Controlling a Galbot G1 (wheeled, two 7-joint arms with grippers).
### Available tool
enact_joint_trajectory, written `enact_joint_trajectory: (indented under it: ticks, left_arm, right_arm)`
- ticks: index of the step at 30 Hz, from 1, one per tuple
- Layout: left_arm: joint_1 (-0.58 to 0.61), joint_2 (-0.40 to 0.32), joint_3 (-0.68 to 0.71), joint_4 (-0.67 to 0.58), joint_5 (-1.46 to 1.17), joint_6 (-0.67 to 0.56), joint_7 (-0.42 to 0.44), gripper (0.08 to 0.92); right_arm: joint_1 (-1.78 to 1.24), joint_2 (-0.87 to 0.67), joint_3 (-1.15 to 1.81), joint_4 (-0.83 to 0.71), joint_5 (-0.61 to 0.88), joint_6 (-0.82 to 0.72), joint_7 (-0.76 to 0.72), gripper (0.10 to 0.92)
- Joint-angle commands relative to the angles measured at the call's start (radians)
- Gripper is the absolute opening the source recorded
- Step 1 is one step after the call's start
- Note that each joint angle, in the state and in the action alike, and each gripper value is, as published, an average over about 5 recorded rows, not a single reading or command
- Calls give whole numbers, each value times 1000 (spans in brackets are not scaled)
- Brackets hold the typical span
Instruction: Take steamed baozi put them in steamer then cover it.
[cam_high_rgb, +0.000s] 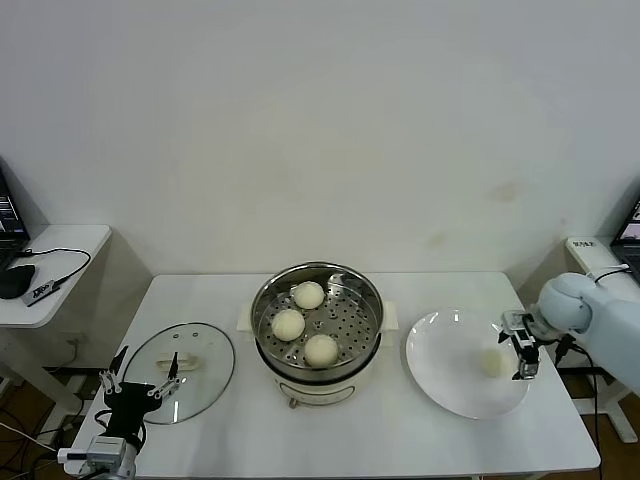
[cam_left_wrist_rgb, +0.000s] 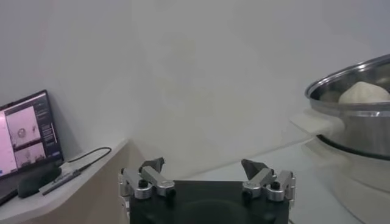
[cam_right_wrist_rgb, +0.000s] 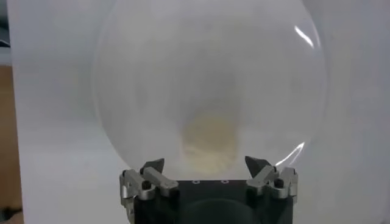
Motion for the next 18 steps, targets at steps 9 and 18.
enact_joint_trajectory:
  ticks: [9,18]
  left_arm:
    - [-5,2,-8,7,-1,1,0,823]
    - [-5,1,-8,13,-3,1,1,823]
  right_arm:
    - [-48,123,42,-130,-51,21,4,793]
    - [-55,129,56,-141,-68,26,3,683]
